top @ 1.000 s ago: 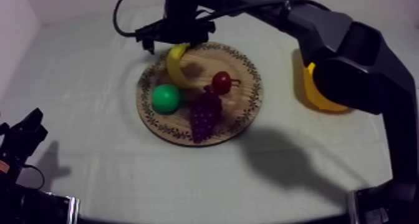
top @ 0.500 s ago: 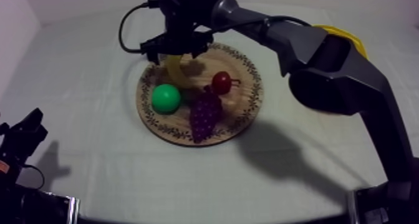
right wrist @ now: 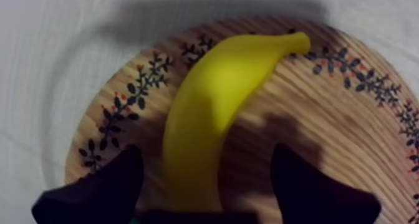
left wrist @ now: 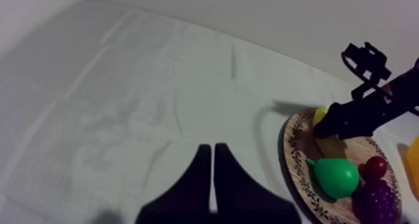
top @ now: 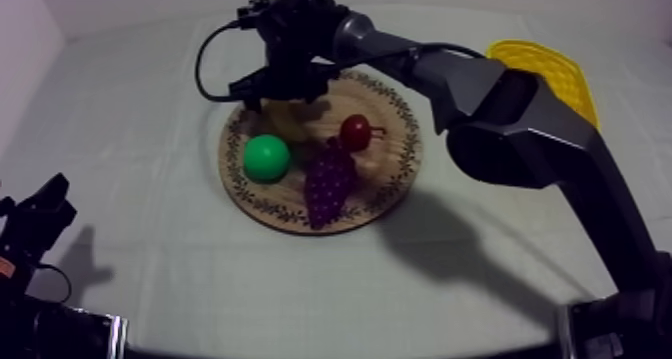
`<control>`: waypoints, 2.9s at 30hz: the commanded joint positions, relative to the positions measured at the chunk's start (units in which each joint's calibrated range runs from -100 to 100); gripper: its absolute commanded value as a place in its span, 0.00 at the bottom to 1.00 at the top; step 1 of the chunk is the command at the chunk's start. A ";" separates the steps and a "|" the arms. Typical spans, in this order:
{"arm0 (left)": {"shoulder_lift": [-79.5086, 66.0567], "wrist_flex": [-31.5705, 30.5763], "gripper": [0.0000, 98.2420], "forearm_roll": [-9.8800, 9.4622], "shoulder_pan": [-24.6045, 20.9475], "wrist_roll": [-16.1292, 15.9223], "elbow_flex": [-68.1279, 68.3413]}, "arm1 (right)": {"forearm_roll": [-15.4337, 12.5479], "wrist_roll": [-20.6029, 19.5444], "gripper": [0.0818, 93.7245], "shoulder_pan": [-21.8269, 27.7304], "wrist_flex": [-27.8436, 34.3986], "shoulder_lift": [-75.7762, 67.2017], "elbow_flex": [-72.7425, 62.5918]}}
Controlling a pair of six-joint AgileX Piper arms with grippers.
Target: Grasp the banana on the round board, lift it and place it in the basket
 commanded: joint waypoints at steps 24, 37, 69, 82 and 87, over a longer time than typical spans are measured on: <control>-0.03 0.00 0.00 -0.02 0.00 -0.01 0.03 | -0.05 0.49 0.21 -0.29 -2.66 2.72 -0.15; -0.03 0.00 0.00 -0.02 0.00 -0.01 0.03 | 0.14 0.33 0.20 0.10 -3.92 -3.30 3.47; -0.03 0.00 0.00 -0.02 0.00 -0.01 0.03 | 3.34 2.84 0.21 19.20 -24.77 -60.92 59.66; -0.03 0.00 0.00 -0.02 0.00 0.00 0.03 | 4.39 4.70 0.21 29.89 -31.95 -67.80 78.54; -0.03 0.00 0.00 -0.02 0.00 -0.01 0.03 | 6.14 2.86 0.21 30.04 -33.78 -67.08 83.39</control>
